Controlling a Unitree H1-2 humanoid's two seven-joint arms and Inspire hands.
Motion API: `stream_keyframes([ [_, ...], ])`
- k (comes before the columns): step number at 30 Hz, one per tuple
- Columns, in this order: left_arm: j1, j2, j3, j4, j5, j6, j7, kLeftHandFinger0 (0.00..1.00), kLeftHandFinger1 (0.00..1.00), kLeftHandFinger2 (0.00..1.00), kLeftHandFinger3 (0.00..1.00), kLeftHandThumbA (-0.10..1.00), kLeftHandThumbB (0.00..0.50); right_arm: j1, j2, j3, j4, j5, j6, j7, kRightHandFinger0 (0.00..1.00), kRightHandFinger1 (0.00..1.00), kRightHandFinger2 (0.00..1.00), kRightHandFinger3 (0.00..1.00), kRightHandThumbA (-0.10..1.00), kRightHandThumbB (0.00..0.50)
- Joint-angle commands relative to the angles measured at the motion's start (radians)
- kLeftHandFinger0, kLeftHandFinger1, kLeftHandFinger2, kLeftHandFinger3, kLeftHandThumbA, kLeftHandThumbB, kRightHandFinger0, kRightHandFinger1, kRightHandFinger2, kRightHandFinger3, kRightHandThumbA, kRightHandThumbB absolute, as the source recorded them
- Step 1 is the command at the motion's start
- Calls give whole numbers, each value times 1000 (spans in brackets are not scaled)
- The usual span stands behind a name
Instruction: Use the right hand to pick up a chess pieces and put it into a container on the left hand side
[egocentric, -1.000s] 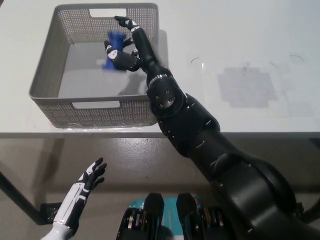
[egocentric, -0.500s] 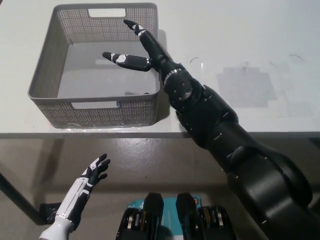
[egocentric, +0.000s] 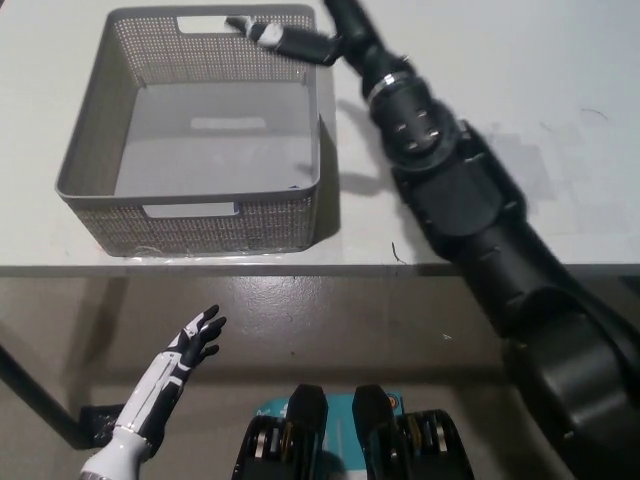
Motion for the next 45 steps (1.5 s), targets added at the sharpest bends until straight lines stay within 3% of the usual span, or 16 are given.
stream_keyframes([
  [1, 6, 16, -3, -20, -27, -51, -31, 1000, 1000, 1000, 1000, 1000, 187, 33, -70, -87, -329, 78, 82, 44, 1000, 1000, 1000, 1000, 967, 384],
  [4, 28, -1, 5, -19, -29, -58, -14, 1000, 1000, 1000, 1000, 1000, 191, 107, -96, -101, -486, 65, 117, 52, 1000, 1000, 1000, 1000, 1000, 352],
  [10, 75, -26, 15, -32, -29, -56, 10, 1000, 1000, 1000, 1000, 1000, 178, 279, -106, -138, -760, 100, 169, 69, 1000, 1000, 1000, 1000, 1000, 338],
  [18, 106, -50, 35, -13, -40, -68, 25, 1000, 1000, 1000, 1000, 1000, 184, 648, -137, -158, -1032, 148, 98, 84, 1000, 1000, 1000, 1000, 960, 286],
  [21, 112, -59, 41, -15, -37, -65, 32, 1000, 1000, 1000, 1000, 1000, 183, 781, -142, -168, -1073, 194, 78, 92, 1000, 1000, 1000, 1000, 976, 323],
  [25, 113, -56, 48, -12, -24, -83, 33, 1000, 1000, 1000, 1000, 1000, 140, 952, -152, -163, -1070, 210, 16, 108, 1000, 1000, 1000, 1000, 974, 262],
  [28, 145, -51, 54, -9, -34, -106, 20, 1000, 1000, 1000, 1000, 1000, 154, 1085, -155, -156, -1076, 212, -12, 117, 1000, 1000, 1000, 1000, 968, 237],
  [31, 224, -48, 47, -26, -41, -137, 2, 1000, 1000, 1000, 1000, 1000, 154, 1255, -142, -135, -1084, 256, -32, 134, 1000, 1000, 1000, 1000, 945, 263],
  [34, 236, -54, 43, -38, -39, -121, 4, 1000, 1000, 1000, 1000, 1000, 170, 1294, -138, -118, -1035, 275, -80, 156, 1000, 1000, 1000, 1000, 911, 247],
  [40, 160, -66, 55, -17, -42, -119, 17, 1000, 1000, 1000, 1000, 1000, 168, 1280, -139, -132, -960, 287, -64, 164, 1000, 1000, 1000, 1000, 910, 289],
  [44, 141, -71, 64, -12, -41, -114, 21, 1000, 1000, 1000, 1000, 1000, 168, 1300, -143, -140, -906, 304, -95, 174, 1000, 1000, 1000, 1000, 882, 239],
  [45, 136, -70, 65, -7, -41, -117, 20, 1000, 1000, 1000, 1000, 1000, 163, 1306, -146, -142, -903, 309, -92, 177, 1000, 1000, 1000, 1000, 882, 250],
])
